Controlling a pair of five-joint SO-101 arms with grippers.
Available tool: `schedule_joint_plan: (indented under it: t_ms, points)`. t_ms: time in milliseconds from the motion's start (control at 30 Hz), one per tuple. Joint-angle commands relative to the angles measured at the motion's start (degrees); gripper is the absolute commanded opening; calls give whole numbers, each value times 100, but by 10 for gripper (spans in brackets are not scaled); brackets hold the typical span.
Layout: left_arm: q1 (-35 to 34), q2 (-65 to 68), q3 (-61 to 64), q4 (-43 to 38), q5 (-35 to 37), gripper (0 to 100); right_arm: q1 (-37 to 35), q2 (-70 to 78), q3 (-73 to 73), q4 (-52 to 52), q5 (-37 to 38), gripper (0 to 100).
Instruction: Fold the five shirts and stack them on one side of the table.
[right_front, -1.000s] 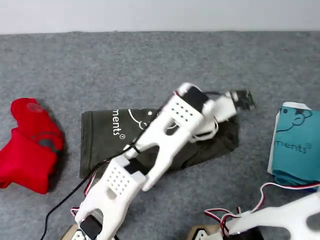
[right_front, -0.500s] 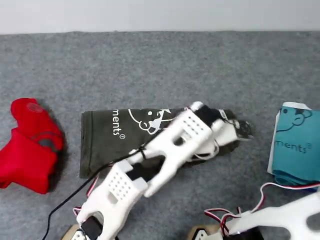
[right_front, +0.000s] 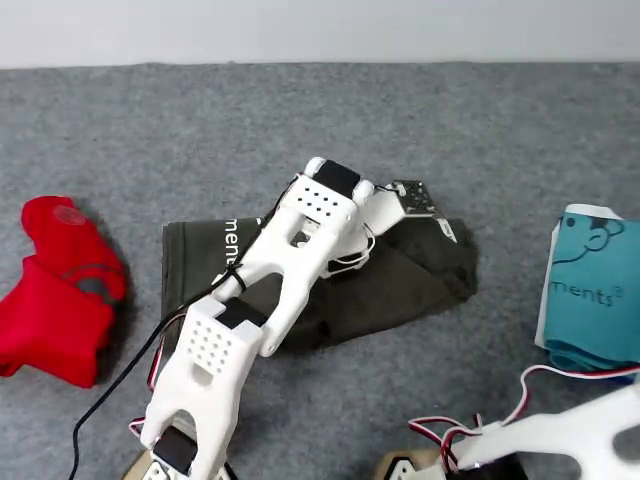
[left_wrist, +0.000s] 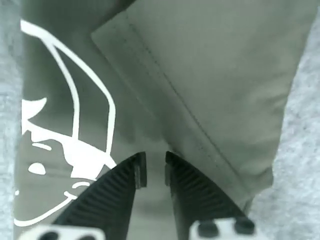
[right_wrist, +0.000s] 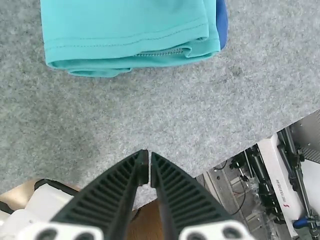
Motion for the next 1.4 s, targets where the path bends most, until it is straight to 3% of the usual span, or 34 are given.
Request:
schedule_joint_plan:
  t_ms: [0, 233, 567, 733, 900, 1033, 1367]
  points:
    - [-26, -360, -558, 220, -26, 69, 13, -136, -53, 171, 9, 9]
    - [-642, -905, -629, 246, 448, 68, 40, -145, -62, 189, 35, 9]
    - [-3138, -2593, 998, 246, 1767, 75, 22, -145, -62, 180, 44, 9]
    - [-4035, -3191, 2018, 132, 1846, 215, 22, -145, -211, 180, 44, 9]
    - [-4299, -3015, 2545, 123, 1688, 239, 13, -145, -378, 180, 44, 11]
    - [-4545, -2576, 2844, -387, 1679, 239, 13, -145, -378, 180, 44, 10]
    - [-4501, -1363, 2888, -923, 1635, 240, 22, -145, -387, 180, 44, 10]
